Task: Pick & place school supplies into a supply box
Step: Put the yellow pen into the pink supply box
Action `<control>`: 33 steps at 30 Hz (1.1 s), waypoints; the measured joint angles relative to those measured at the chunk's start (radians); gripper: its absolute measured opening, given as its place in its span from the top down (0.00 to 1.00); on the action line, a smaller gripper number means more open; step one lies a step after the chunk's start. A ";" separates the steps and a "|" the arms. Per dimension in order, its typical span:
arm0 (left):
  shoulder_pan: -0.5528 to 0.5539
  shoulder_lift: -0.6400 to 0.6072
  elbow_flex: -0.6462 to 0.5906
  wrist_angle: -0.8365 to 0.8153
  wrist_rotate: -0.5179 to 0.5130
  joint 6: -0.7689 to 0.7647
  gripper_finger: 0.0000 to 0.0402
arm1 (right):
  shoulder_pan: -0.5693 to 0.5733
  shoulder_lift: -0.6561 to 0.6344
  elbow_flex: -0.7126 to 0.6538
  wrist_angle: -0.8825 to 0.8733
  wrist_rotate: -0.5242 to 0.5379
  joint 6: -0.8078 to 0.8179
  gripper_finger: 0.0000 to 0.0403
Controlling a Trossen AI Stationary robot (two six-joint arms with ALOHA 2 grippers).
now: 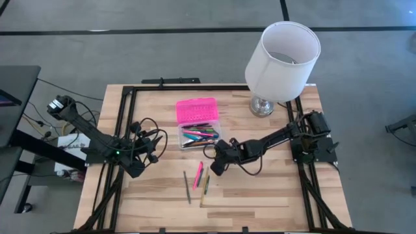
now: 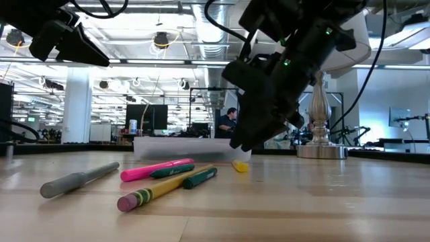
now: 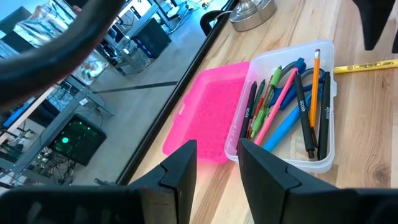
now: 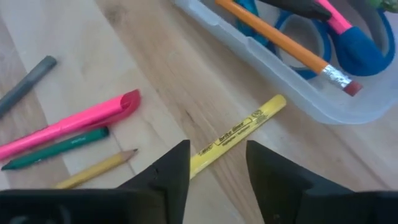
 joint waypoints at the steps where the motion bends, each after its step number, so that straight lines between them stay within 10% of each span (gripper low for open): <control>1: 0.000 0.000 0.000 0.000 0.000 0.000 0.72 | 0.000 0.000 0.000 0.000 0.003 0.011 0.61; 33: 0.000 0.000 0.000 -0.002 0.014 -0.006 0.72 | -0.013 0.072 0.003 0.045 -0.011 0.132 0.62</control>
